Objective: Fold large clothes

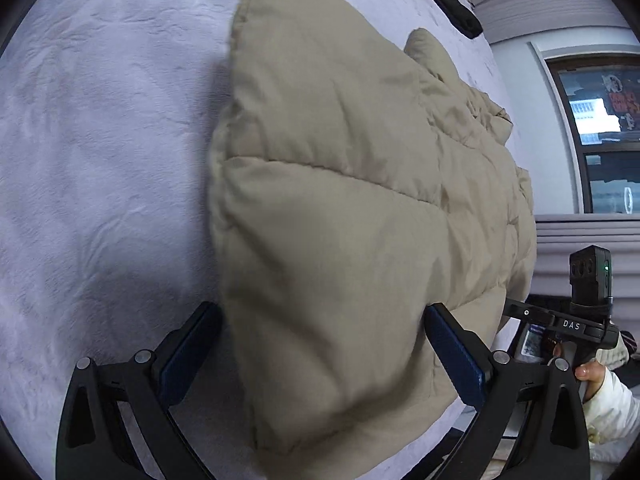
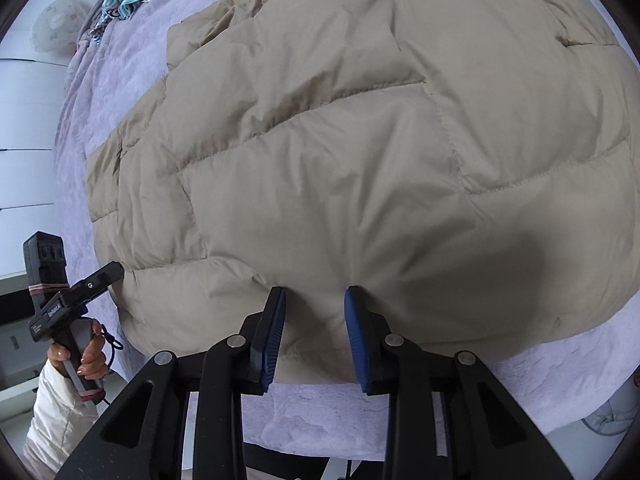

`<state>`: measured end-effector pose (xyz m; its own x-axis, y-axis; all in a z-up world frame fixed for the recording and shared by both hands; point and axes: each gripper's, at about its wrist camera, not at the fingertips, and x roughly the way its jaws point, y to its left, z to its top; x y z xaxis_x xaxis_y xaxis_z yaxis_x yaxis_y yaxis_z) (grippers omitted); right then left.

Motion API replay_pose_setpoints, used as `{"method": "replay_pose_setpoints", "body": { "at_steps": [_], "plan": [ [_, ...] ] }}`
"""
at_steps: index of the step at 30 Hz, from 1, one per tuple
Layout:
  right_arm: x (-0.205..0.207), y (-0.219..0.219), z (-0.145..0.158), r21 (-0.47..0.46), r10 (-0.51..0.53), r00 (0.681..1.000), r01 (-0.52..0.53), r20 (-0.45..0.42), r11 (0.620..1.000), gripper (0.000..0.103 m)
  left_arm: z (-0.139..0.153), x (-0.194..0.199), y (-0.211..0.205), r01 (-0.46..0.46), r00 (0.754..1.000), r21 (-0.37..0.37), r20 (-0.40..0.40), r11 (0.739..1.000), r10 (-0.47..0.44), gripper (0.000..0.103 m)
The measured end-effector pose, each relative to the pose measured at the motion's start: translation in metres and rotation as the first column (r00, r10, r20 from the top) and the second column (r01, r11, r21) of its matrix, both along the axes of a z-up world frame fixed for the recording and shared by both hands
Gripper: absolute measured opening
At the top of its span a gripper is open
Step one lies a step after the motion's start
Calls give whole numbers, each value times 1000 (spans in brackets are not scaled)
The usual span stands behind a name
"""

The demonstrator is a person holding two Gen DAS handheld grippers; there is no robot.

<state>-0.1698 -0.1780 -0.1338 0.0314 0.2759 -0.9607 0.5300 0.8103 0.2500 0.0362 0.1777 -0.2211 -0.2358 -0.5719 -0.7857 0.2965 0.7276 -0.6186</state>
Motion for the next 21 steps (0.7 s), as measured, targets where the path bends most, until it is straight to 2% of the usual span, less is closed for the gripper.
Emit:
{"method": "replay_pose_setpoints", "body": {
  "at_steps": [3,8,9,10,12,13,14,15,16,21],
  "plan": [
    [5,6,-1,-11,9,1000,-10,-6,1000,34,-1,1,-23,53,999,-75,-3,996,-54,102],
    [10,8,13,-10,23,1000,-23,-7,1000,34,-15,3,-55,113,994,-19,5,993,-113,101],
    [12,8,20,-20,32,999,-32,10,999,34,-12,3,-54,118,993,-26,12,993,-118,89],
    [15,7,27,-40,44,999,-43,29,998,34,-10,3,-52,125,992,-45,9,991,-125,65],
    [19,5,39,-88,62,995,-56,78,995,34,-6,6,-44,95,993,-123,-55,988,-102,35],
    [22,3,44,-112,71,992,-59,108,992,34,-2,6,-40,80,994,-136,-61,988,-88,29],
    [26,1,47,-137,77,988,-59,130,989,32,5,6,-39,74,995,-138,-53,988,-82,26],
    [30,0,48,-162,84,986,-59,147,985,20,12,4,-38,72,996,-135,-44,988,-78,25],
    [35,-2,46,-175,89,983,-60,160,983,15,21,2,-39,69,997,-133,-35,989,-75,25],
    [60,-18,16,-155,61,973,-26,223,988,13,72,-12,-50,74,997,-113,24,991,-72,25]
  ]
}}
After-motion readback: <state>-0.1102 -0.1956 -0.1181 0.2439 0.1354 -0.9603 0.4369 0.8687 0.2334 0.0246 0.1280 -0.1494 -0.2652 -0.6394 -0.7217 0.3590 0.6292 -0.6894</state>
